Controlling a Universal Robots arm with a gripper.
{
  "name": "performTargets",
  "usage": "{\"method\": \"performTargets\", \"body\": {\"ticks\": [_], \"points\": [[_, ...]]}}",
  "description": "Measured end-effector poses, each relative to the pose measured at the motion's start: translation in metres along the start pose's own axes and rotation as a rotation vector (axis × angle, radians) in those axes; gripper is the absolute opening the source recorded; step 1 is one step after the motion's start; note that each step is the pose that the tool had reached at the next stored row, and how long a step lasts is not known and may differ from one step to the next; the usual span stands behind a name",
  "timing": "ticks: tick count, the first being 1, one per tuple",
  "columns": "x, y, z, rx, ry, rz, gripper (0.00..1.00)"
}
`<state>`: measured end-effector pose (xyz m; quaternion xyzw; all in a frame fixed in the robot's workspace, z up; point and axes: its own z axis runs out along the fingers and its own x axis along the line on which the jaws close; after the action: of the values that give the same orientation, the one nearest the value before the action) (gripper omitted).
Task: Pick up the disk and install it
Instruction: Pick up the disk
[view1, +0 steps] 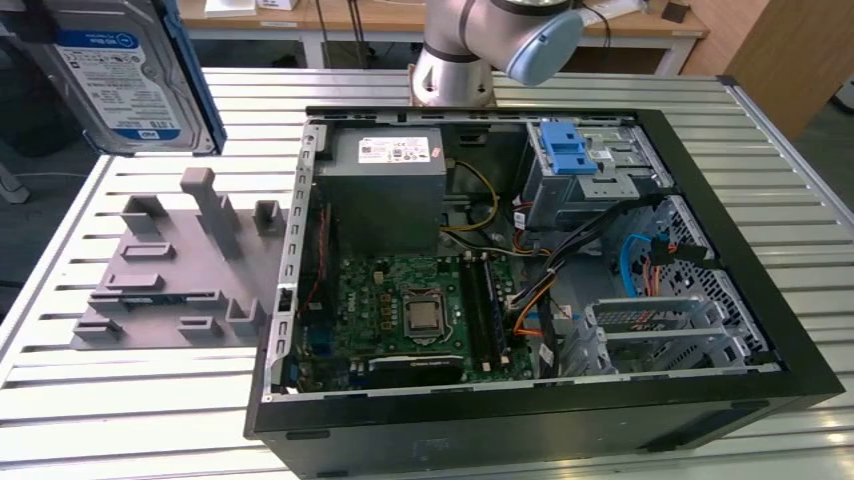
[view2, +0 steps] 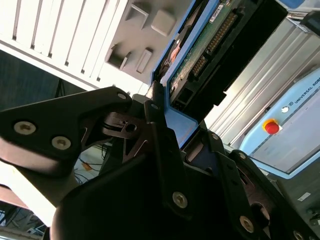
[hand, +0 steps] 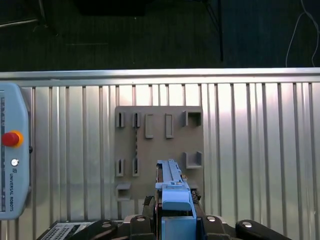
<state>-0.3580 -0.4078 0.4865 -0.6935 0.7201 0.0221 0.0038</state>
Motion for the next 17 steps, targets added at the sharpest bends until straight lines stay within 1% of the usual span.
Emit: {"method": "performTargets", "body": {"ticks": [7, 17], "points": [[0.0031, -0.0131, -0.0005, -0.0005, 0.0, 0.0, 0.37], [0.0064, -0.0347, -0.0011, -0.0017, 0.0, 0.0, 0.37]]}}
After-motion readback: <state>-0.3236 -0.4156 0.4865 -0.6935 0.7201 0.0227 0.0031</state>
